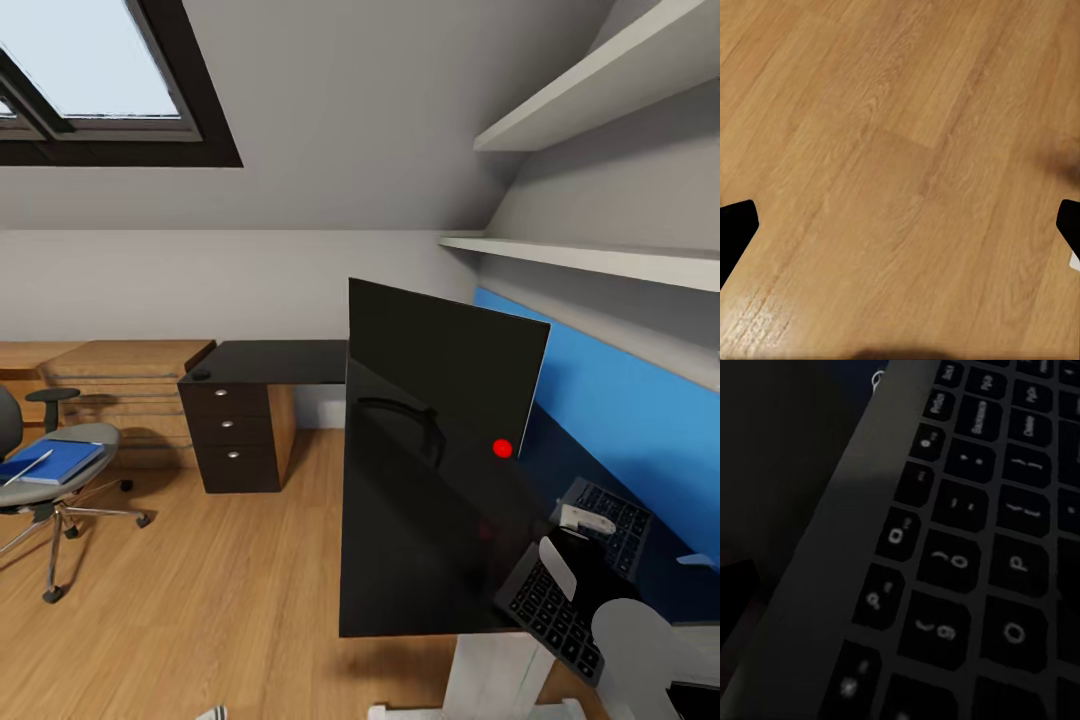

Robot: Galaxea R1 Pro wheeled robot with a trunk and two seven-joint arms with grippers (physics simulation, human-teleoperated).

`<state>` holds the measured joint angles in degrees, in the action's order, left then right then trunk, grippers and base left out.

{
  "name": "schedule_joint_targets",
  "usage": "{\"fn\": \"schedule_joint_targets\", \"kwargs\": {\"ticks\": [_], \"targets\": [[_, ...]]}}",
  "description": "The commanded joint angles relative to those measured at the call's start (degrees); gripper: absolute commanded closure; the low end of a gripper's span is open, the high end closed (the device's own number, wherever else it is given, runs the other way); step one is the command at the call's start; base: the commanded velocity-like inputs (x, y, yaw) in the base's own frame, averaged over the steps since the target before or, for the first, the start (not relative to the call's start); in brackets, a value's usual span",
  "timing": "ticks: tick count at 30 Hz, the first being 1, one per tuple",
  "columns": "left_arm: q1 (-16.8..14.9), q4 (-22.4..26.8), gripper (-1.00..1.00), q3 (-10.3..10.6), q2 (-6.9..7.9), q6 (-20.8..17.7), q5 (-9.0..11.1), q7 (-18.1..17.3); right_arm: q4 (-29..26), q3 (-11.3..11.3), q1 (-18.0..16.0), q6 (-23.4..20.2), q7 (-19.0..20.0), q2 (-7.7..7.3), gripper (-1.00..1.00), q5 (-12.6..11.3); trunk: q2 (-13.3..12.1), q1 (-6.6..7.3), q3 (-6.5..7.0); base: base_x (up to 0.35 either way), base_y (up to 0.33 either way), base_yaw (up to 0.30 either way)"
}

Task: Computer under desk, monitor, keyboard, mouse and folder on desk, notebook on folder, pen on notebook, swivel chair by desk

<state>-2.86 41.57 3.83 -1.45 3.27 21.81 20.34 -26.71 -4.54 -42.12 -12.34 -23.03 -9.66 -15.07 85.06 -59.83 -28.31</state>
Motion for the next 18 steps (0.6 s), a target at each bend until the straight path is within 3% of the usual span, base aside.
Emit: {"fn": "schedule_joint_targets", "kwargs": {"ticks": [1, 9, 13, 18], "targets": [[-0.04, 0.01, -1.0, 0.3, 0.05, 0.34, 0.6, 0.37, 2.19, -0.12, 0.02, -0.23, -0.26, -0.01, -1.0, -0.93, 0.03, 0.0, -0.07, -0.022, 0.0, 0.0], [-0.02, -0.07, -1.0, 0.3, 0.05, 0.3, 0.6, 0.36, 2.27, -0.12, 0.02, -0.2, -0.26, -0.01, -1.0, -0.93, 0.03, 0.0, -0.07, -0.192, 0.0, 0.0], [-0.03, -0.08, -1.0, 0.3, 0.05, 0.25, 0.67, 0.39, 2.14, -0.12, 0.02, -0.14, -0.26, 0.06, -1.0, -0.99, 0.03, 0.0, -0.07, -0.035, 0.0, 0.0], [-0.02, -0.08, -1.0, 0.3, 0.05, 0.25, 0.66, 0.4, 1.87, -0.06, 0.02, -0.08, -0.25, 0.13, -1.0, -0.96, -1.98, 1.1, 0.83, -0.003, 0.0, 0.0]]}}
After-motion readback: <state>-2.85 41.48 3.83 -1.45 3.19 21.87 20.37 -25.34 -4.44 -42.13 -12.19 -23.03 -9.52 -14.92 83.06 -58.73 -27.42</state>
